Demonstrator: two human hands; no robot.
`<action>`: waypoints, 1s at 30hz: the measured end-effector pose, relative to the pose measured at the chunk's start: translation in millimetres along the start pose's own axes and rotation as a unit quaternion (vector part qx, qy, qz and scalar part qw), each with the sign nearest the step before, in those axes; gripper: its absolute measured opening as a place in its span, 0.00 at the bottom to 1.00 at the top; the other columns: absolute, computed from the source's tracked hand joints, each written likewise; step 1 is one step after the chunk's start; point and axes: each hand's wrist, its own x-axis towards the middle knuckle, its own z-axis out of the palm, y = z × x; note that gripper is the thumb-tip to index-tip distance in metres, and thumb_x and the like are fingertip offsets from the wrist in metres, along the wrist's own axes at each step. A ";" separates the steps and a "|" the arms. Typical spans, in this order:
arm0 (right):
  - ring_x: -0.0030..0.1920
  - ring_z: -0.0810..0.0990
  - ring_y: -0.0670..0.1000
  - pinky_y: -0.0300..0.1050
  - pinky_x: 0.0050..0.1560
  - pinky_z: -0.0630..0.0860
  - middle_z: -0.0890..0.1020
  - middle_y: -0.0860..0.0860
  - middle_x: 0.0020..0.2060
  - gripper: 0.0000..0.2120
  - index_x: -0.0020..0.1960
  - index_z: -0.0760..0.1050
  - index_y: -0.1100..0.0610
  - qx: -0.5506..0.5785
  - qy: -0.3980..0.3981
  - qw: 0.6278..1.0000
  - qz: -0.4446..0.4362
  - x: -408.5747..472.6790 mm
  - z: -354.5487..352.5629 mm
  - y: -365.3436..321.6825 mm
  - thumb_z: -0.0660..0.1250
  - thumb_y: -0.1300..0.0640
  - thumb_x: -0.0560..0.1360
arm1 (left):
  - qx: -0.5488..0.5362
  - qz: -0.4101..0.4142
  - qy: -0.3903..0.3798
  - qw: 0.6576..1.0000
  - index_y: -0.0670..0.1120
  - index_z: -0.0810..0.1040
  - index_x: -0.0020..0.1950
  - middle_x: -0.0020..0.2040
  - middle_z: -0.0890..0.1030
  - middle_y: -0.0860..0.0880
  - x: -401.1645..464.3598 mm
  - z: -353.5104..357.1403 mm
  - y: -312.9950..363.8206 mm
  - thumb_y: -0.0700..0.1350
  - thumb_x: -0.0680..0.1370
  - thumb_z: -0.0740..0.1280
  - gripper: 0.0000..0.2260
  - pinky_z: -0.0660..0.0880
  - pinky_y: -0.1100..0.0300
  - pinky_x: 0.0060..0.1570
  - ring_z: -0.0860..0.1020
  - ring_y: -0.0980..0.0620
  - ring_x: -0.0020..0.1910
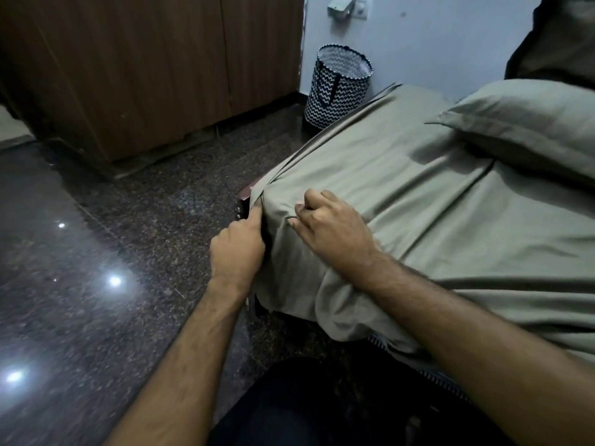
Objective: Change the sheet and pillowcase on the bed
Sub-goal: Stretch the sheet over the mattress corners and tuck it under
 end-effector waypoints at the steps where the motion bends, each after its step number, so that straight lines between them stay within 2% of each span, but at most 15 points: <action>1: 0.46 0.78 0.56 0.53 0.46 0.79 0.77 0.53 0.44 0.17 0.46 0.81 0.59 0.003 0.007 1.000 -0.004 -1.0 1.1 1.4 0.61 0.49 0.80 | -0.001 0.002 -0.004 1.000 0.55 0.62 0.78 0.48 0.82 0.38 1.2 -3.2 -3.0 0.41 0.81 0.57 0.25 0.76 0.47 0.42 0.82 0.35 0.47; 6: 0.42 0.78 0.52 0.49 0.33 0.73 0.78 0.48 0.40 0.15 0.38 0.80 0.54 -0.020 0.070 0.997 -0.040 3.7 -11.7 -4.6 0.63 0.51 0.81 | -0.008 -0.010 0.043 0.999 0.62 0.69 0.74 0.47 0.83 0.38 -4.4 -24.5 -18.2 0.44 0.81 0.60 0.23 0.76 0.48 0.41 0.82 0.34 0.46; 10: 0.44 0.77 0.50 0.49 0.35 0.75 0.78 0.48 0.42 0.15 0.41 0.80 0.54 -0.002 0.072 0.993 -0.092 5.0 -23.9 -11.8 0.62 0.51 0.82 | -0.057 -0.067 0.075 0.993 0.63 0.75 0.70 0.47 0.83 0.38 -12.0 -31.3 -17.1 0.46 0.80 0.62 0.20 0.77 0.46 0.45 0.82 0.33 0.47; 12: 0.45 0.77 0.52 0.51 0.36 0.77 0.77 0.49 0.42 0.14 0.41 0.80 0.54 0.032 0.044 0.992 -0.111 7.6 -18.1 -8.9 0.62 0.50 0.81 | -0.072 -0.094 0.077 0.990 0.62 0.76 0.68 0.48 0.83 0.39 -13.7 -26.8 -13.4 0.47 0.79 0.63 0.19 0.77 0.46 0.46 0.82 0.34 0.49; 16: 0.45 0.77 0.56 0.52 0.39 0.78 0.77 0.52 0.42 0.12 0.42 0.82 0.55 0.063 0.010 0.994 -0.092 14.4 5.0 -5.9 0.66 0.51 0.78 | -0.128 -0.134 0.099 0.978 0.61 0.80 0.65 0.48 0.84 0.39 -12.0 -22.0 -11.4 0.49 0.77 0.66 0.17 0.78 0.46 0.48 0.81 0.34 0.50; 18: 0.47 0.75 0.56 0.51 0.43 0.75 0.76 0.51 0.44 0.07 0.43 0.82 0.52 0.018 -0.001 0.992 -0.128 12.1 11.4 -6.6 0.68 0.52 0.76 | -0.122 -0.130 0.106 0.978 0.60 0.80 0.64 0.46 0.84 0.39 -17.2 -8.7 -11.8 0.49 0.77 0.66 0.16 0.78 0.46 0.46 0.82 0.35 0.48; 20: 0.51 0.74 0.55 0.51 0.47 0.69 0.76 0.51 0.45 0.05 0.42 0.80 0.51 -0.058 0.003 0.980 -0.192 4.3 15.0 -9.6 0.66 0.53 0.74 | -0.150 -0.131 0.079 0.977 0.61 0.79 0.64 0.46 0.84 0.39 -24.4 12.3 -9.2 0.49 0.77 0.65 0.16 0.80 0.45 0.45 0.82 0.35 0.48; 23: 0.53 0.75 0.55 0.51 0.53 0.66 0.77 0.51 0.44 0.08 0.41 0.79 0.53 -0.099 0.009 0.973 -0.206 -9.2 22.2 -26.6 0.61 0.56 0.73 | -0.267 -0.168 0.037 0.948 0.60 0.76 0.63 0.49 0.84 0.42 -23.7 40.2 -4.1 0.49 0.78 0.61 0.15 0.79 0.45 0.48 0.81 0.37 0.51; 26: 0.52 0.77 0.55 0.50 0.52 0.68 0.79 0.53 0.46 0.13 0.44 0.81 0.54 -0.102 -0.022 0.979 -0.175 -20.1 40.1 -42.9 0.57 0.57 0.72 | -0.325 -0.190 0.008 0.926 0.59 0.76 0.62 0.50 0.84 0.44 -8.1 55.3 -10.6 0.51 0.78 0.59 0.14 0.78 0.47 0.48 0.81 0.40 0.52; 28: 0.55 0.78 0.54 0.48 0.51 0.72 0.80 0.54 0.55 0.19 0.48 0.82 0.54 -0.081 -0.064 0.983 -0.153 -28.0 52.2 -47.4 0.52 0.56 0.72 | -0.367 -0.196 -0.019 0.909 0.57 0.80 0.55 0.44 0.84 0.47 -0.8 66.6 -19.8 0.53 0.74 0.59 0.14 0.79 0.48 0.46 0.82 0.41 0.47; 30: 0.56 0.79 0.53 0.46 0.51 0.75 0.80 0.54 0.60 0.20 0.48 0.82 0.54 -0.071 -0.087 0.985 -0.131 -34.2 58.8 -50.4 0.52 0.53 0.71 | -0.458 -0.199 -0.038 0.866 0.54 0.83 0.45 0.36 0.83 0.50 1.7 77.8 -27.6 0.49 0.72 0.60 0.12 0.79 0.51 0.40 0.81 0.44 0.37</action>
